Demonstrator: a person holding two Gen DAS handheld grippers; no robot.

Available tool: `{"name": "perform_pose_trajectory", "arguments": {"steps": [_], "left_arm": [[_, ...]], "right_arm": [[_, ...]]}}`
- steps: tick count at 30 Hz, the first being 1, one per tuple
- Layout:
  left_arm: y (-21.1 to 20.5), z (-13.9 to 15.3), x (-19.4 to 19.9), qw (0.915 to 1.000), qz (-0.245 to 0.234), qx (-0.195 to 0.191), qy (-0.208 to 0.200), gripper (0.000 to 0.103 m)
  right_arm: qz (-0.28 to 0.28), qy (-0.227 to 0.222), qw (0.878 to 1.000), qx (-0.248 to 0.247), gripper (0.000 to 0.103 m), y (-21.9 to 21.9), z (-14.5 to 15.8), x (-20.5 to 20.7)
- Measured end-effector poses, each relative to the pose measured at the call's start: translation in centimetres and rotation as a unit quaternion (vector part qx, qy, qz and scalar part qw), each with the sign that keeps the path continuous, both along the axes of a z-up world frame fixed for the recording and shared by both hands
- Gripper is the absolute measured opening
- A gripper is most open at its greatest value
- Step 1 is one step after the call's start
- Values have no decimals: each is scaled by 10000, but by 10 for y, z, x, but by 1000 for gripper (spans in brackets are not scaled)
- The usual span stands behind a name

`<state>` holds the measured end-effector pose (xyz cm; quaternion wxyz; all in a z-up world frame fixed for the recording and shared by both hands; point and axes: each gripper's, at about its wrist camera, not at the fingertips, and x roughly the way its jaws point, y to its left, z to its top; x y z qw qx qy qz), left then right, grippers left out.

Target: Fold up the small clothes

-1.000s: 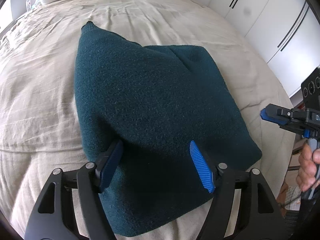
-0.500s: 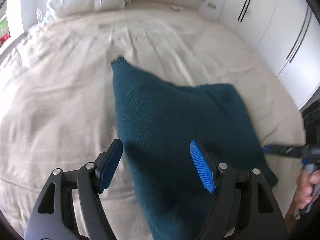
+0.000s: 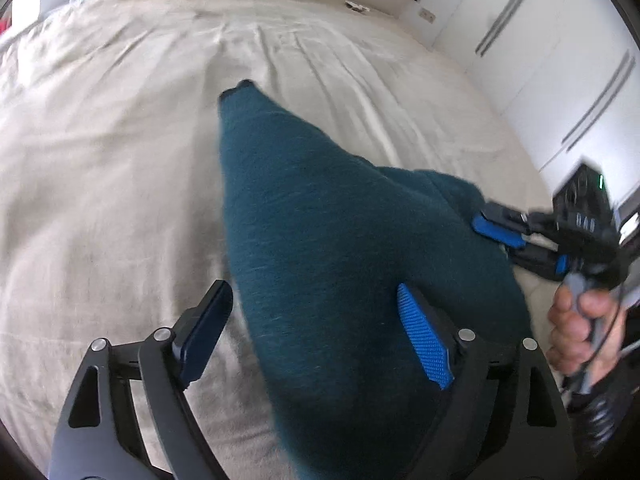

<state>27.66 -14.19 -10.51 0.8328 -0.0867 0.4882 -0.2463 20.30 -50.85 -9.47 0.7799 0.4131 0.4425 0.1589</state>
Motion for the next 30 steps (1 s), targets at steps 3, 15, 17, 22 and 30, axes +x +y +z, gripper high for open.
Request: {"name": "perform_pose_trajectory", "arguments": {"steps": [3,15,17,22,30], "left_arm": [[30,19,-10,9981,475,-123,-383,84],[40,-20,-23,9883,192,-1179,949,84],[39,-20,-19,9863,155,-1248,1067,83],[26,-26,-2,9809,-73,-1241,1493,54],[13,-18,15,9826,-164,-935,1597,42]], "right_arm": [[-291,-76,9992,-247,51,-21,14,-27],[368,369,9977,-440,69,2,-7,-56],[430,388,9977,-364,69,4,-7,-57],[737,467,9955,-378,69,16,-7,-57],[795,810,9922,-519,38,21,-13,-48]]}}
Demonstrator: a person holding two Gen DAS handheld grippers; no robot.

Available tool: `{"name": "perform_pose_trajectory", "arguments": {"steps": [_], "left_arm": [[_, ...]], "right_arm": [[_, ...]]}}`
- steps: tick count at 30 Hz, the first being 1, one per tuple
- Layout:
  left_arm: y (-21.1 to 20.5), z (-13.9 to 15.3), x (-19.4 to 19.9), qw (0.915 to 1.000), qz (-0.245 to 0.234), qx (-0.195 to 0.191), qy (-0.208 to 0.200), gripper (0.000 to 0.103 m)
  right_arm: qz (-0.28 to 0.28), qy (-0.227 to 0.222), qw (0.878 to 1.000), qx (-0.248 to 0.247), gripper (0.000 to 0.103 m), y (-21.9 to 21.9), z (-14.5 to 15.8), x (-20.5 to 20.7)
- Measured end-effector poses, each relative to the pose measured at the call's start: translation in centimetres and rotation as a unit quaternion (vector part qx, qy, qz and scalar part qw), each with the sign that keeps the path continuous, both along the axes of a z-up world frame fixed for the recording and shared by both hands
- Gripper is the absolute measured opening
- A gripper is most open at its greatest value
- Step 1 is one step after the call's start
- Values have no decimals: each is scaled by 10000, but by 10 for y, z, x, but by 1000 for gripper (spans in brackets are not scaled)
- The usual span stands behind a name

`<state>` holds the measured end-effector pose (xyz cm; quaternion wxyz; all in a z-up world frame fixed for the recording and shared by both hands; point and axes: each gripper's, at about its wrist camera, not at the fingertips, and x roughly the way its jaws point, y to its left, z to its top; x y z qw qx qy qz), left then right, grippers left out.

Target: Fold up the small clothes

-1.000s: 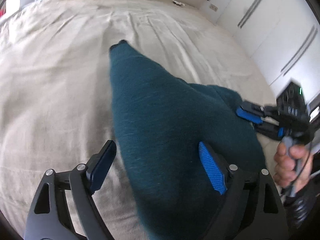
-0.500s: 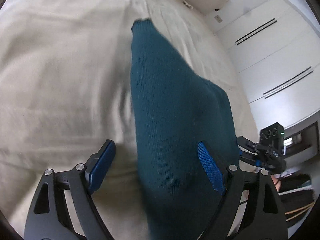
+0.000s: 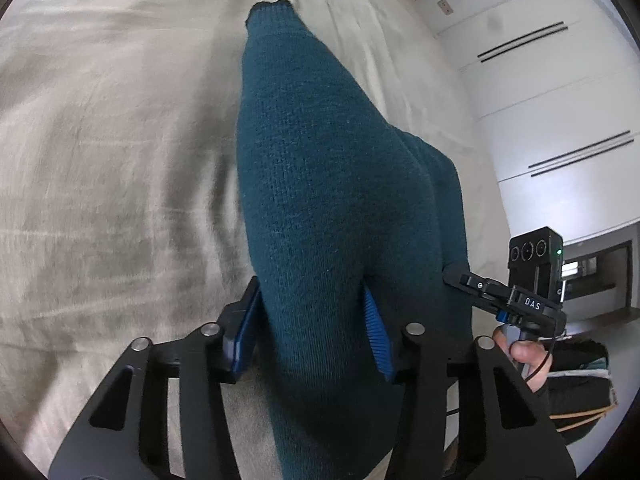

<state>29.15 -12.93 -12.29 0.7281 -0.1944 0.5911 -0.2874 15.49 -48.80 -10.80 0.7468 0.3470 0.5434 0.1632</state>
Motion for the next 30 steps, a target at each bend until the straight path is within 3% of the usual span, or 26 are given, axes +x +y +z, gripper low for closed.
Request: {"name": "perform_pose_trajectory", "arguments": {"steps": [8,18,25,30], "left_arm": [[-11,7,-9,9994,7,262,-228,34],[-20,33,-24,9978,36,301,-589,30],[14,76,-43,9940,147,345,-1026,30],[66,100,-64,9905,238,478,-1269,30]], "right_arm": [[22,-21,9988,-493,27,10,11,-1],[138,-462,9916,-1201,24,35,54,-10],[385,-899,9847,-1441,24,75,99,-22],[610,-1078,9833,-1333,24,116,115,-29]]}}
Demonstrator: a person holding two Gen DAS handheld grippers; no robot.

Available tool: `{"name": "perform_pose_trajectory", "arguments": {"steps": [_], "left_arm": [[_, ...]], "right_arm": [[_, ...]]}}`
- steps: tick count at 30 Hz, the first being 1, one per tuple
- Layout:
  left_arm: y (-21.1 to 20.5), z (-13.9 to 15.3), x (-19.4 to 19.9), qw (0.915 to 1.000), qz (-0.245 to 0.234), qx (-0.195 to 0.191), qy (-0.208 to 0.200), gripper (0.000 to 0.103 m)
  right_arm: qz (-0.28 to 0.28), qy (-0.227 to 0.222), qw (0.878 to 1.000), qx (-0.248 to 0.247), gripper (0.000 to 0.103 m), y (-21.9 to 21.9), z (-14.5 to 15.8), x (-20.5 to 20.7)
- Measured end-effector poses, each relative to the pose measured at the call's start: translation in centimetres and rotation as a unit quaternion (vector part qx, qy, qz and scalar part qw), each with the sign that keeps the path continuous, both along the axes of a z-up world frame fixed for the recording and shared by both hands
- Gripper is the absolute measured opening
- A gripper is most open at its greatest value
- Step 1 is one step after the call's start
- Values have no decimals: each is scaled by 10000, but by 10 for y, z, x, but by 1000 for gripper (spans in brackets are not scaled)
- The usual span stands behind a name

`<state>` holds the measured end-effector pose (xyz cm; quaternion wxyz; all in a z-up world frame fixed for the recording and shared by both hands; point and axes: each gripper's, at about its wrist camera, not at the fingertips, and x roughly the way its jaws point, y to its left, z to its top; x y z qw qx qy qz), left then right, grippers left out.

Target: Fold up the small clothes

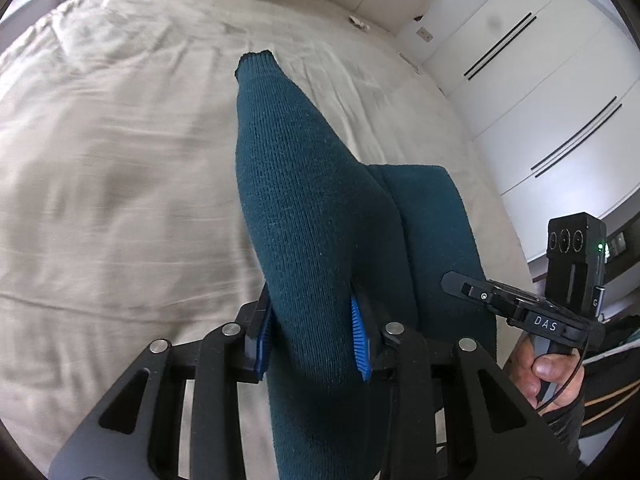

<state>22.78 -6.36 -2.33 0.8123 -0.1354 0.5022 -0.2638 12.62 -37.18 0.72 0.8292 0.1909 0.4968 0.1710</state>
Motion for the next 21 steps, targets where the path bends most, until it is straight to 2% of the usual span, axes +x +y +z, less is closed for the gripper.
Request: {"name": "perform_pose_trajectory", "arguments": {"steps": [2,6,12,16,18,21], "left_arm": [[27,5,-9,10000,53,66,-48,30],[66,-6,-24,9998,148,147,-32,30],[106,-43,-40,9994,231,181,188,30],[128,-88,-39,9985,339,110,411,32],[135,-101,-39,9983,375,-85,428,35],[137,-105,-40,9989,353,-66,299,41]], "right_arm": [[118,-16,9999,26,24,23,2,-2],[321,40,9994,157,24,60,-8,-13],[471,239,9981,311,24,97,-42,-22],[297,507,9966,576,24,94,-78,-22],[158,614,9943,862,26,82,-94,-23],[36,633,9911,1167,37,66,-112,-27]]}}
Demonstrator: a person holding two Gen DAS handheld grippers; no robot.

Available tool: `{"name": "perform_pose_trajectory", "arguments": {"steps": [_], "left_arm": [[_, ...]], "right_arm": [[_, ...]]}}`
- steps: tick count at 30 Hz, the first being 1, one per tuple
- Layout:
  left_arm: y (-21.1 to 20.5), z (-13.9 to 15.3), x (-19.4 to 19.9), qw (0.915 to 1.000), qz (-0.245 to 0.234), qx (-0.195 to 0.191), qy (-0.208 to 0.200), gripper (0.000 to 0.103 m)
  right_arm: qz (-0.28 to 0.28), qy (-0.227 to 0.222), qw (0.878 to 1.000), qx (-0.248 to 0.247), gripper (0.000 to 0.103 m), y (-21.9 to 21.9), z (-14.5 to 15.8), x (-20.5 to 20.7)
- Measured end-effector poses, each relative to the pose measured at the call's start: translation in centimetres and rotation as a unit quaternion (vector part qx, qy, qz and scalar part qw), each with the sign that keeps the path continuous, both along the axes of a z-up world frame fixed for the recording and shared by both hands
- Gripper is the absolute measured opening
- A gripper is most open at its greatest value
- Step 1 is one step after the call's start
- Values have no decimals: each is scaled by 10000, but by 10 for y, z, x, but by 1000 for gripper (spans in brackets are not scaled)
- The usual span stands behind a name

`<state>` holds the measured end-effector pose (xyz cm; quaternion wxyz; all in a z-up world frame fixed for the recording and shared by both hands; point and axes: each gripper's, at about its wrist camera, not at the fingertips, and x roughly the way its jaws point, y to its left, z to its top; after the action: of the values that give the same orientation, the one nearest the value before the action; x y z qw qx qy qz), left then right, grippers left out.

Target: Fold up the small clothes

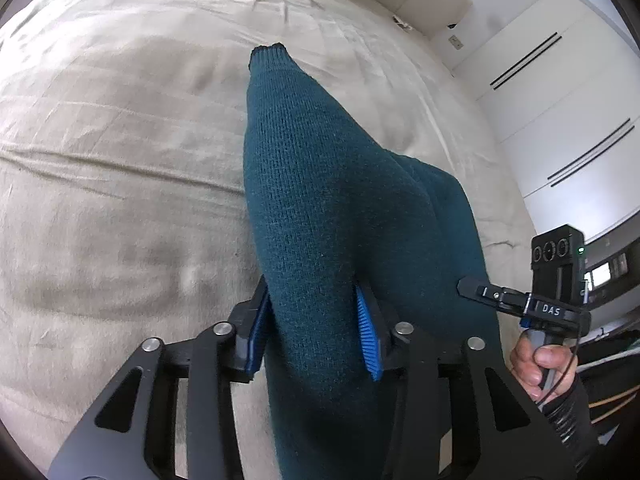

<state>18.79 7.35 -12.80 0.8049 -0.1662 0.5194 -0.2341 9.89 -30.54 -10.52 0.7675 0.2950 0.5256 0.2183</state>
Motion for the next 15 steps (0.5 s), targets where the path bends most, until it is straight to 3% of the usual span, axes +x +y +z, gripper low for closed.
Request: {"name": "perform_pose_trajectory", "arguments": {"steps": [5,8,10,12,15], "left_arm": [[-1,5,-9,9996,132,87,-221,43],[-7,31,-26,9950,285,558,-773,43],[-8,52,-43,9885,434,825,-1192,53],[-11,77,-68,9744,621,1168,-1819,66],[-25,113,-107,9487,730,1545,-2660,84]], "right_arm": [[-290,1,9992,270,52,-15,-3,-8],[-503,-193,9985,-80,59,-23,14,-26],[-650,-428,9957,-494,59,-26,34,-44],[-812,-790,9886,-987,64,-27,61,-67],[-1093,-1197,9778,-1327,75,-26,95,-95]]}}
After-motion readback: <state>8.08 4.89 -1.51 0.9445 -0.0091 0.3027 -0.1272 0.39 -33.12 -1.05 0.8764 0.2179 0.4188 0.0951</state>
